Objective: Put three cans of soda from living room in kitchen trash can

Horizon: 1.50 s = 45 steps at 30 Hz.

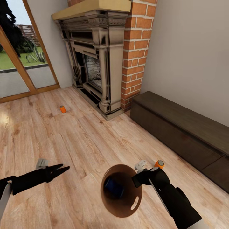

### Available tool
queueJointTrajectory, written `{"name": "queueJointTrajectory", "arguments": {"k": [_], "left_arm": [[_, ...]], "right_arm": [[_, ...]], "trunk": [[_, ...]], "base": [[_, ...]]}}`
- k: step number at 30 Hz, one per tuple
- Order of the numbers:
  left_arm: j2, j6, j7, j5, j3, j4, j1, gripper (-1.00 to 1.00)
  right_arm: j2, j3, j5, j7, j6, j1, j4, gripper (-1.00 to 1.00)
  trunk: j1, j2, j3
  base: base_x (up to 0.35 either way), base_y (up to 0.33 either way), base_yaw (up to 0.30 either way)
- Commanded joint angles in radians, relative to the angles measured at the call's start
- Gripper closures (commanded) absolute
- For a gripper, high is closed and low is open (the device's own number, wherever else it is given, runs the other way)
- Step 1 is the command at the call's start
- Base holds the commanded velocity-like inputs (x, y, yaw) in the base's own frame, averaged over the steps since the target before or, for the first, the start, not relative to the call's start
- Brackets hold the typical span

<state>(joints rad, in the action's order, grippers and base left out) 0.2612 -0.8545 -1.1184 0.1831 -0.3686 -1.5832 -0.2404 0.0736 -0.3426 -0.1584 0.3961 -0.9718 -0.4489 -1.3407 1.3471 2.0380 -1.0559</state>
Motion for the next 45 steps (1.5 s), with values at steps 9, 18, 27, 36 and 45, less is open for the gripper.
{"name": "queueJointTrajectory", "arguments": {"k": [9,18,27,36,45], "left_arm": [[0.0,0.159,0.138,-0.003,0.0,0.055,0.008,-1.0],[-0.002,0.323,0.348,-0.014,0.004,0.125,0.053,-1.0],[-0.053,0.363,0.397,-0.046,0.054,0.175,0.002,-1.0],[-0.077,0.363,0.448,-0.046,0.104,0.224,-0.024,-1.0],[-0.105,0.396,0.408,-0.009,0.111,0.275,0.021,-1.0]], "right_arm": [[0.022,0.021,0.035,0.013,0.004,0.001,-0.017,1.0],[0.042,0.028,0.037,0.026,0.004,0.002,-0.04,1.0],[0.024,0.08,-0.131,0.047,0.017,0.019,-0.049,1.0],[0.024,0.116,-0.279,0.053,0.017,0.019,-0.049,1.0],[-0.014,0.138,-0.338,0.022,0.022,0.012,-0.084,1.0]], "trunk": [[0.0,0.0,0.0],[0.0,0.0,0.0],[0.0,0.0,0.0],[0.0,0.0,0.0],[0.0,0.0,0.003]], "base": [[0.0,0.0,0.0],[0.0,0.0,0.0],[0.0,0.0,0.0],[0.0,0.0,0.0],[0.0,-0.045,-0.113]]}}
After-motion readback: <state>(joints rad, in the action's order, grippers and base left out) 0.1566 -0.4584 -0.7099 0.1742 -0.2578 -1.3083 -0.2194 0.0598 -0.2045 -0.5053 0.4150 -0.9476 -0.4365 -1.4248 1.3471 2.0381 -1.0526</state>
